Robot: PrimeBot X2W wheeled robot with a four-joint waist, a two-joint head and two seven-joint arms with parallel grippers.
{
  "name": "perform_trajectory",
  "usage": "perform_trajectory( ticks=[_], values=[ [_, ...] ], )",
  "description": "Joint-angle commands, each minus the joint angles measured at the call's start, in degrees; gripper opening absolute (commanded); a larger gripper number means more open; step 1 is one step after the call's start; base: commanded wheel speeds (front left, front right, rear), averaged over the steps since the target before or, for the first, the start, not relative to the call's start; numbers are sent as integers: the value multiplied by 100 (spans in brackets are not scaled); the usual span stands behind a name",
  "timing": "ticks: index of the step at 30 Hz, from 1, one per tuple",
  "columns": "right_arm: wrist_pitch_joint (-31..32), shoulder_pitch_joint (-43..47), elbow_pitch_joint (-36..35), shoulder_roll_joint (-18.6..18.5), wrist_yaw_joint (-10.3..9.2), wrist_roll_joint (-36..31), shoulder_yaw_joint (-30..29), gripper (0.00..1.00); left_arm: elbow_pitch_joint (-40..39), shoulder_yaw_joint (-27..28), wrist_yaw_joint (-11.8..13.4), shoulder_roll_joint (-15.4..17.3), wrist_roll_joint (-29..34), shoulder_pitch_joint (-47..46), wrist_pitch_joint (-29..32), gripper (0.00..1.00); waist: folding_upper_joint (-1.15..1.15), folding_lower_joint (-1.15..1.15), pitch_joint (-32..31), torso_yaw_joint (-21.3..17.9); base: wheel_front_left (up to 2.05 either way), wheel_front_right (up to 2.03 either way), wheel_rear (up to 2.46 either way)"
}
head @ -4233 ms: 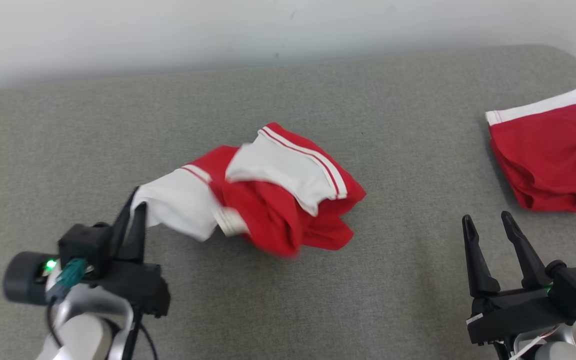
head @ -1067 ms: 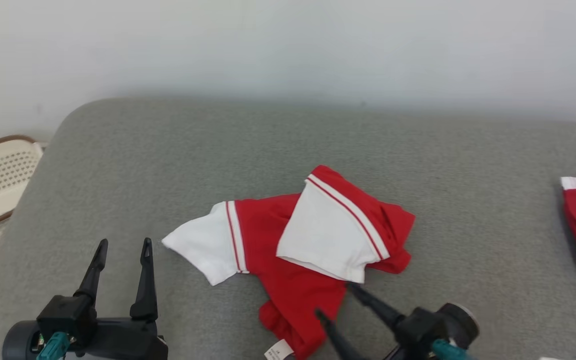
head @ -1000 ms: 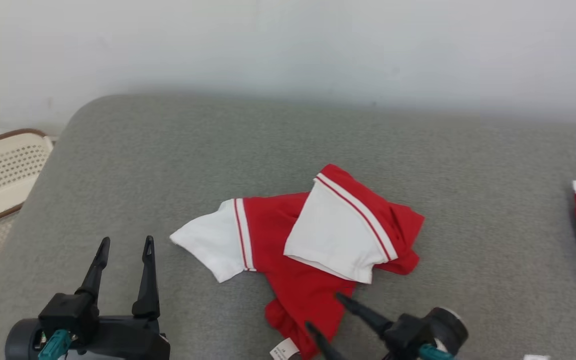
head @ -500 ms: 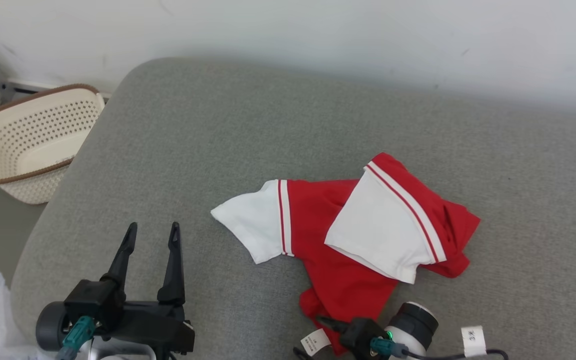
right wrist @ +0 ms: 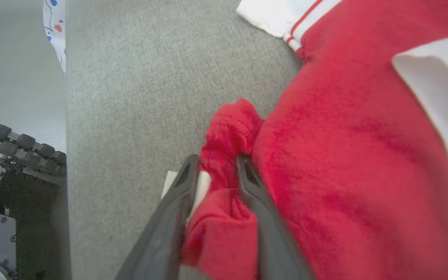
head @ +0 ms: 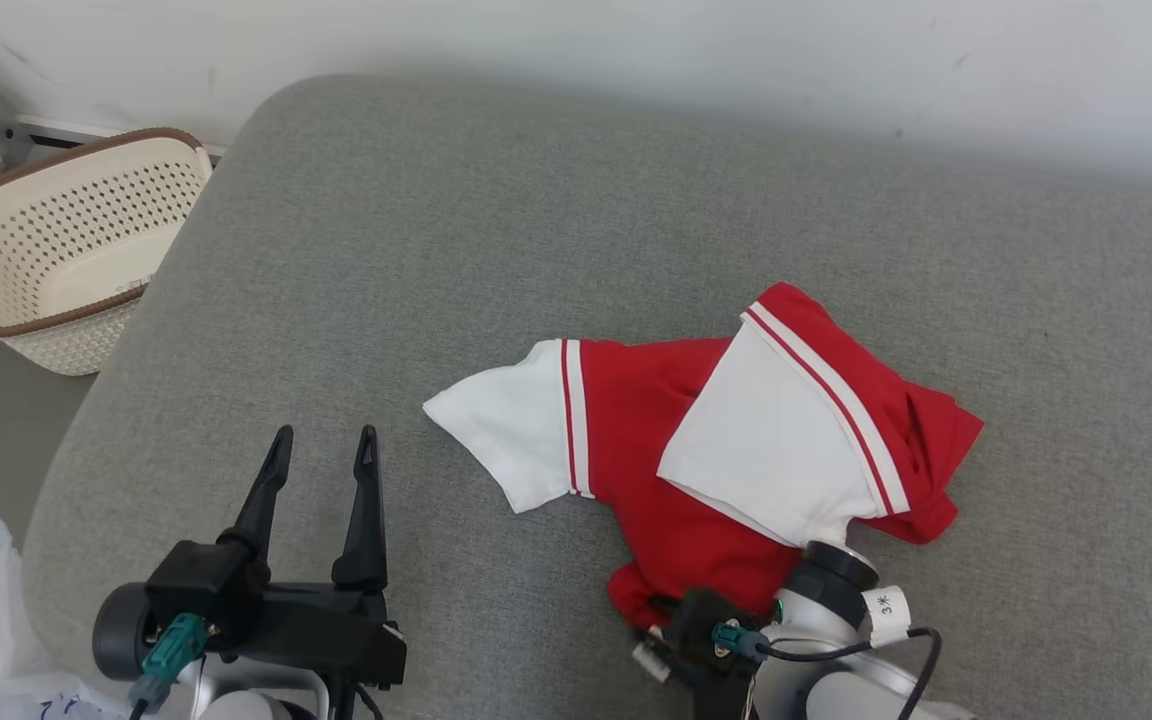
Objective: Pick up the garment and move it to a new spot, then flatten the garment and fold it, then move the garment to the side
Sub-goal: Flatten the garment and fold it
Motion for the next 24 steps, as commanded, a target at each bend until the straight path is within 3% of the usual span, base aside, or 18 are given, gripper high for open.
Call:
perform_trajectory(
  ticks=[1,5,8,14,21,24],
  values=[
    [67,-48,178,-57,-13,-108,69,0,17,32,-23,-3,78,-66,-46,100,0,0,16,-33,0,0,0],
    [8,-252,216,-133,-12,-269,387,0,1,97,-28,-23,113,-58,-51,100,0,0,39,-106,0,0,0],
    [28,-404,-140,-401,-9,-192,881,0,-42,149,-37,-47,145,-8,-41,100,0,0,50,-196,0,0,0],
    [565,-893,-1594,-1554,-10,514,1849,0,-63,274,-43,-72,191,103,-43,100,0,0,-18,-440,0,0,0],
    [1429,-1498,-3456,-2868,-11,934,2272,0,-47,344,-118,-113,261,158,-43,100,0,0,-45,-703,0,0,0],
    [1865,-1324,-4284,-3282,-9,888,2301,0,-22,334,-164,-144,300,98,-44,100,0,0,-40,-716,0,0,0]
  ],
)
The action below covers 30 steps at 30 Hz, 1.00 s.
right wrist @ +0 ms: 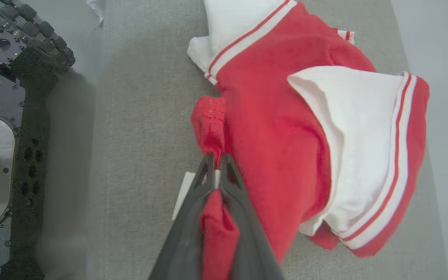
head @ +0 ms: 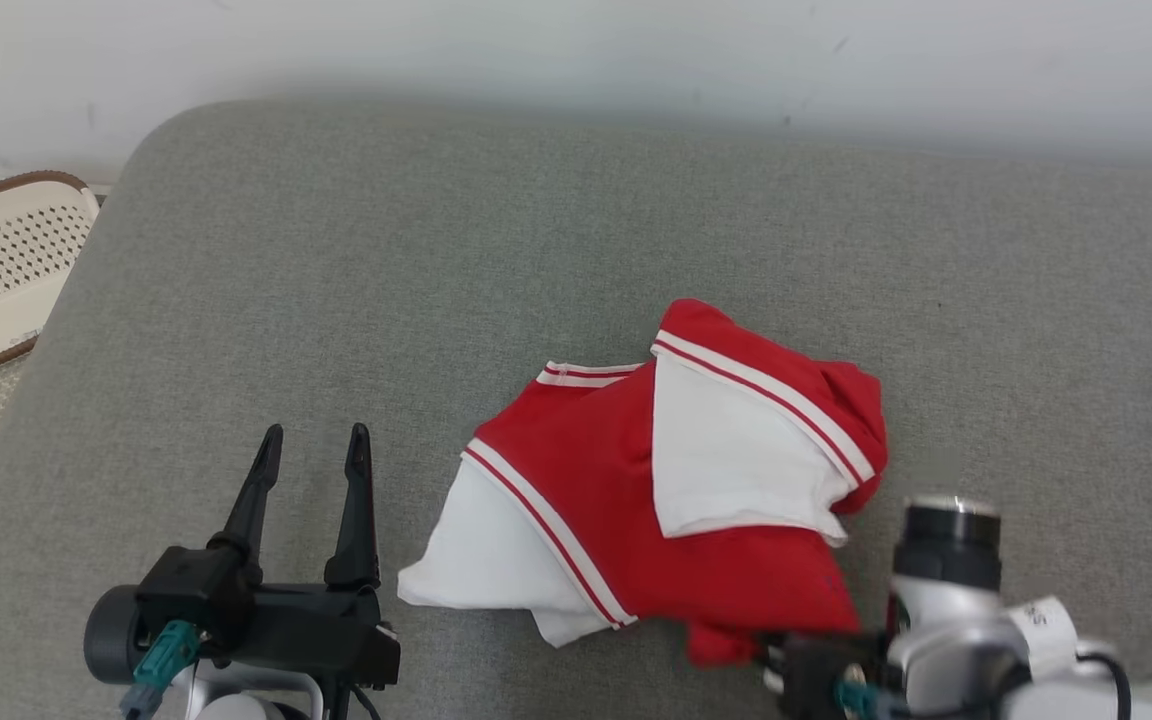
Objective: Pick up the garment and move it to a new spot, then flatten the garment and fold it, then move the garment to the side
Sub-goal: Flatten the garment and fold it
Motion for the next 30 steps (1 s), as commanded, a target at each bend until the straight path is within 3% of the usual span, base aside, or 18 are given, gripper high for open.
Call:
perform_trajectory(
  ticks=[1,5,8,14,17,25,30],
  values=[
    [239,222,-347,-216,-4,32,247,0,22,21,-35,5,53,-30,-27,100,-1,0,2,-12,0,0,0],
    [880,452,-985,-715,-7,163,250,0,63,48,-80,-18,76,-75,-27,100,-1,0,34,-69,0,0,0],
    [1144,441,-1033,-927,-7,414,250,0,90,63,-97,-53,97,-108,-27,100,-1,0,75,-109,0,0,0],
    [389,188,-337,-832,-7,936,252,0,91,114,-127,-93,128,-130,-28,100,-1,0,118,-177,0,0,0],
    [-309,175,380,-732,-8,1323,-36,100,73,150,-152,-103,144,-111,-28,100,-1,0,140,-216,0,0,0],
    [-1323,953,1721,-220,-8,1731,-1318,100,47,239,-139,-52,201,-30,-28,100,-1,0,170,-409,0,0,0],
    [-1875,1570,2056,232,-8,1887,-2364,100,37,268,-123,-17,219,-34,-28,100,-1,0,175,-585,0,0,0]
  ],
)
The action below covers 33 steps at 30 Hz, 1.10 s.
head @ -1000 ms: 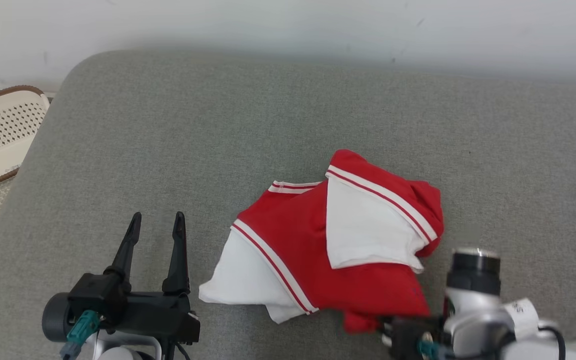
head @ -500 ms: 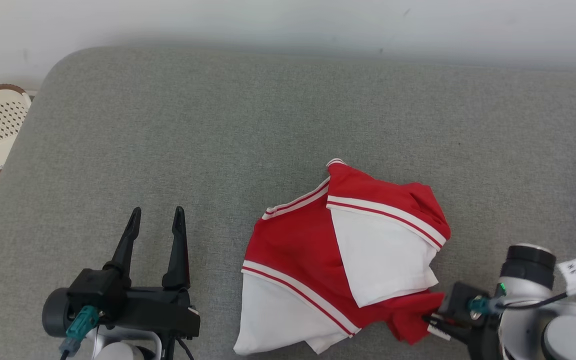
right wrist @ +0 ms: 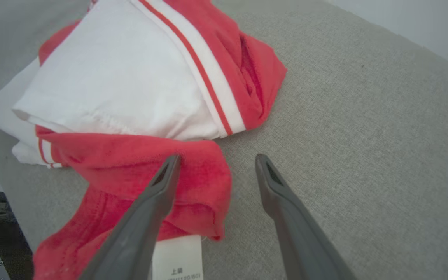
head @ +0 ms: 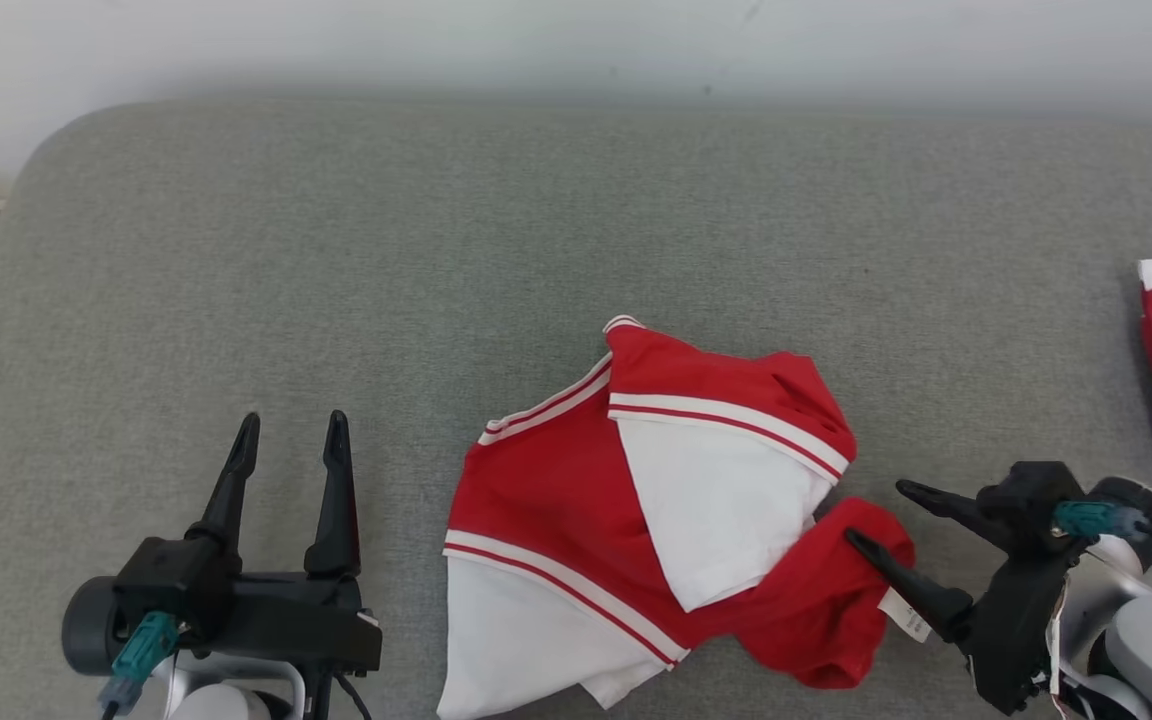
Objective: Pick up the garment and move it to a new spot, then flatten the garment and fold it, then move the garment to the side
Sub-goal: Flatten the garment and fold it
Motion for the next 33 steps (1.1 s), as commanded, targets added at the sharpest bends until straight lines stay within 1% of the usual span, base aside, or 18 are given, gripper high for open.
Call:
perform_trajectory(
  ticks=[1,5,6,11,14,17,20,22,23,25,28,33],
  values=[
    [-93,160,27,96,-13,91,-150,100,-19,21,23,48,74,5,-28,100,-1,0,6,-88,0,0,0],
    [-536,678,45,498,-12,184,-1030,100,-43,63,44,88,54,-14,-28,100,-1,0,0,-231,0,0,0],
    [-764,953,-22,773,-12,361,-1435,100,-67,89,72,97,33,5,-28,100,-1,0,-13,-307,0,0,0],
    [-1394,1497,-239,1407,-11,645,-2404,100,-107,148,133,150,-22,78,-3,100,-1,0,-108,-487,0,0,0],
    [-1634,1716,-380,1801,-10,505,-2964,100,-154,193,158,182,-52,106,9,100,-1,0,-177,-587,0,0,0],
    [-1726,1833,-516,2181,-10,111,-3510,100,-220,263,190,216,-91,159,4,100,-1,0,-261,-689,0,0,0],
    [-1751,1956,-642,2526,-10,-431,-4042,100,-287,288,218,250,-63,206,-3,100,-1,0,-340,-743,0,0,0],
    [-1754,2043,-760,2726,-9,-848,-4291,100,-305,281,235,273,-33,275,-6,100,-1,0,-411,-770,0,0,0],
    [-1754,2043,-760,2726,-9,-848,-4291,100,-305,281,235,273,-33,275,-6,100,-1,0,-411,-770,0,0,0],
    [-1748,2179,-870,2894,-10,-1288,-4497,100,-301,261,255,323,28,327,-6,100,-1,0,-479,-778,0,0,0],
    [-1747,2441,-1005,3167,-10,-1765,-4684,100,-331,223,320,372,96,481,15,100,-1,0,-601,-775,0,0,0],
    [-1536,2857,-1229,3465,-10,-2264,-4847,100,-386,183,335,501,116,722,73,100,-1,0,-766,-751,0,0,0]
  ],
)
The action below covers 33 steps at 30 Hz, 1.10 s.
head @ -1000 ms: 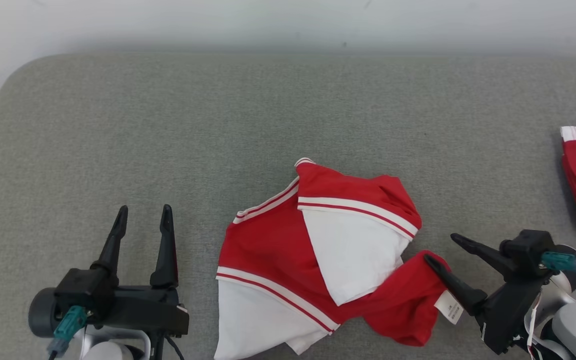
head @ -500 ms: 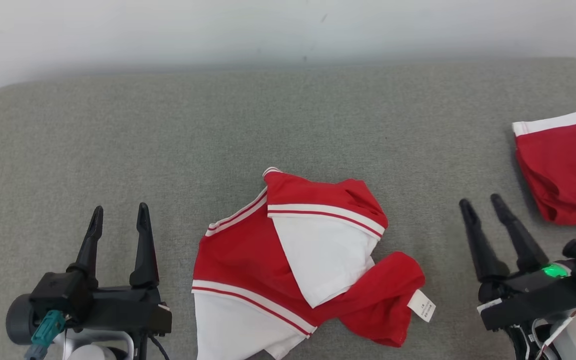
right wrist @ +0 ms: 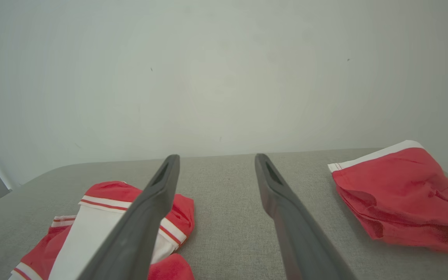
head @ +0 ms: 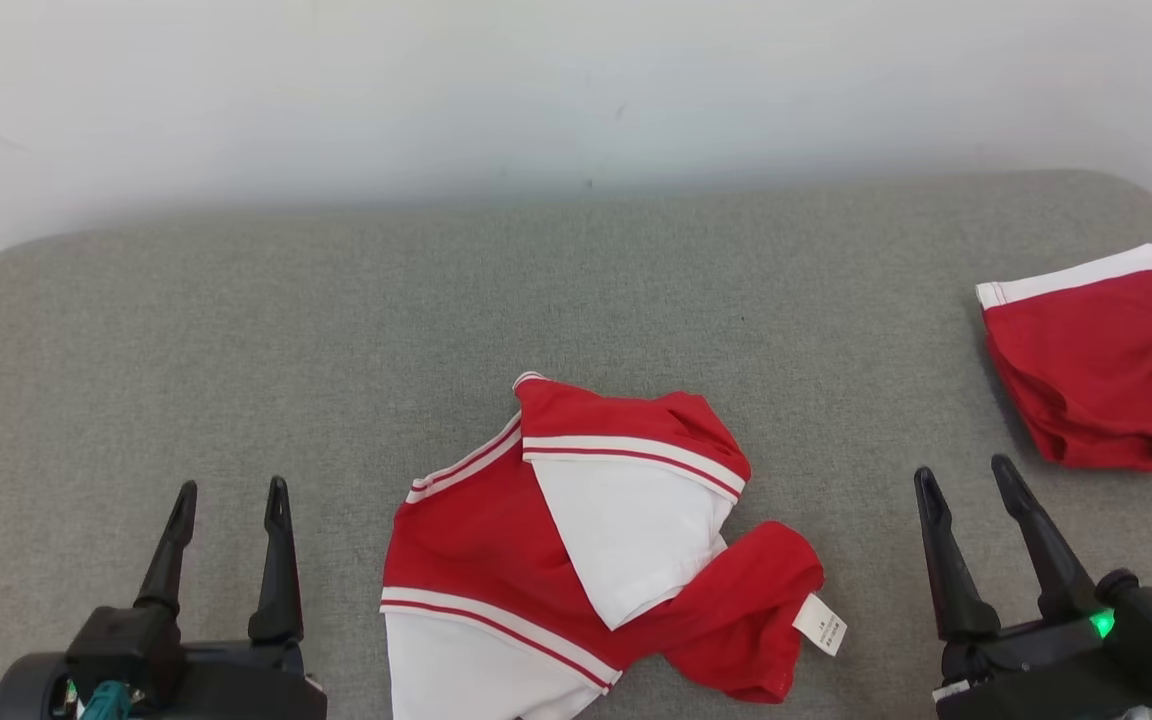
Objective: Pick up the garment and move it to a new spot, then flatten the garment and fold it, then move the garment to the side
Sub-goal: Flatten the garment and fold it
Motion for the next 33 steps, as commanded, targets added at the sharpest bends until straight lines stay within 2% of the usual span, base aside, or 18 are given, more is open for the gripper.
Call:
perform_trajectory(
  ticks=[1,8,23,33],
  values=[
    [62,104,-66,66,-5,-77,-62,100,-20,-22,-20,79,34,95,29,100,0,1,-91,17,0,0,0],
    [390,452,-287,292,-5,-276,-233,100,-47,-137,14,215,137,319,122,100,0,1,-235,64,0,0,0],
    [726,597,-380,346,-5,-169,-282,100,-140,-245,63,171,189,132,100,100,0,1,-148,165,0,0,0],
    [1432,1031,-108,344,-5,-22,361,100,-112,-294,37,75,182,-107,33,100,0,1,157,258,0,0,0]
  ],
)
